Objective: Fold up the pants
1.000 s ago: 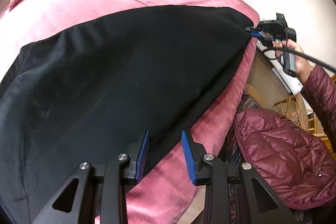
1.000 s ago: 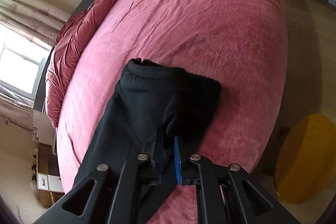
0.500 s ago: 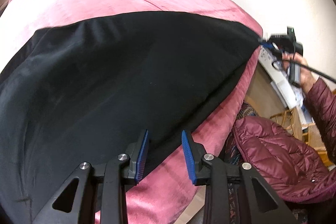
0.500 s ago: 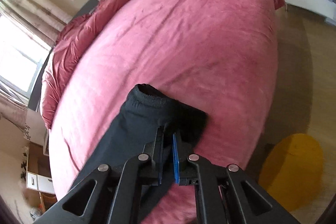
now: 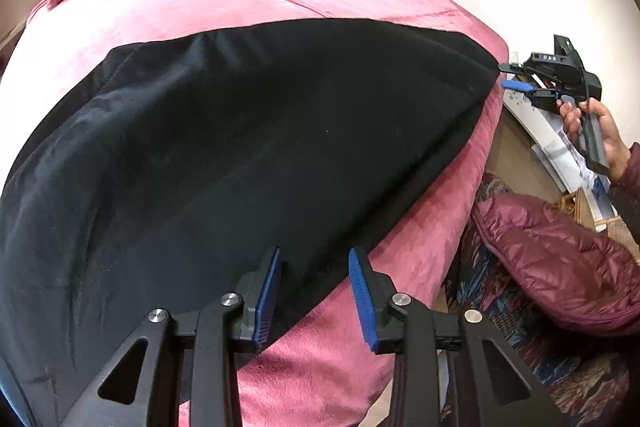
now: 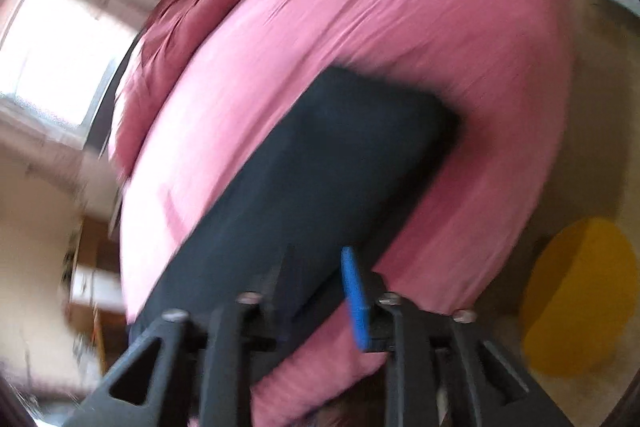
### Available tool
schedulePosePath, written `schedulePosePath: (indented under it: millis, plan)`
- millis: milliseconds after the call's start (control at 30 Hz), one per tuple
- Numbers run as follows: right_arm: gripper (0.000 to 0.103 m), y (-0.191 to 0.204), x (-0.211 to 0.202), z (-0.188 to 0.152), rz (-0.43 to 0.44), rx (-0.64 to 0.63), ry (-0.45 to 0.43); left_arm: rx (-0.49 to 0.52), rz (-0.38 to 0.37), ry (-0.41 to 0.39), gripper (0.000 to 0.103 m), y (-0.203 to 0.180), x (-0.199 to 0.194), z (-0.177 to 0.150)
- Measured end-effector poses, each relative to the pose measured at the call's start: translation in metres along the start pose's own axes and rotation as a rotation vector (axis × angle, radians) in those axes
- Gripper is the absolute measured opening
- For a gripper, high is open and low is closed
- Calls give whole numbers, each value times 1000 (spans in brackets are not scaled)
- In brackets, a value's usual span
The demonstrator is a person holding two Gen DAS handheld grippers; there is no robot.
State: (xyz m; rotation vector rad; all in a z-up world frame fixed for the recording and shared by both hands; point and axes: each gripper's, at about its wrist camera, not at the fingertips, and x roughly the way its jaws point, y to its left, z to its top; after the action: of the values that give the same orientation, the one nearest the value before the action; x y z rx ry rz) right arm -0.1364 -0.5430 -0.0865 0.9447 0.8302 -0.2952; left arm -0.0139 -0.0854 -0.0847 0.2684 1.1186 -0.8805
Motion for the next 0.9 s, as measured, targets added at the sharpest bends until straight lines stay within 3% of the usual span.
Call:
schedulePosePath:
  millis: [33, 133, 267, 600, 700, 733, 767, 900]
  plan:
    - [46, 11, 10, -14, 28, -19, 47, 13, 12, 0, 36, -1, 1, -1]
    - [46, 32, 36, -45, 87, -39, 140, 33, 26, -5, 36, -5, 6, -2]
    - [46, 42, 63, -68, 126, -10, 206, 58, 20, -9, 36, -8, 5, -3]
    - [28, 67, 93, -83, 141, -14, 222, 47, -23, -17, 35, -1, 7, -6]
    - [11, 75, 99, -86, 114, -56, 219, 11, -33, -27, 23, 7, 9, -4]
    - [8, 76, 100, -86, 120, -56, 217, -8, -35, -33, 14, 11, 8, -4]
    - [8, 79, 99, -85, 118, -64, 213, -15, -31, -34, 6, 14, 8, -3]
    - [7, 94, 86, -84, 122, -123, 188, -33, -44, -72, 0, 22, -4, -5]
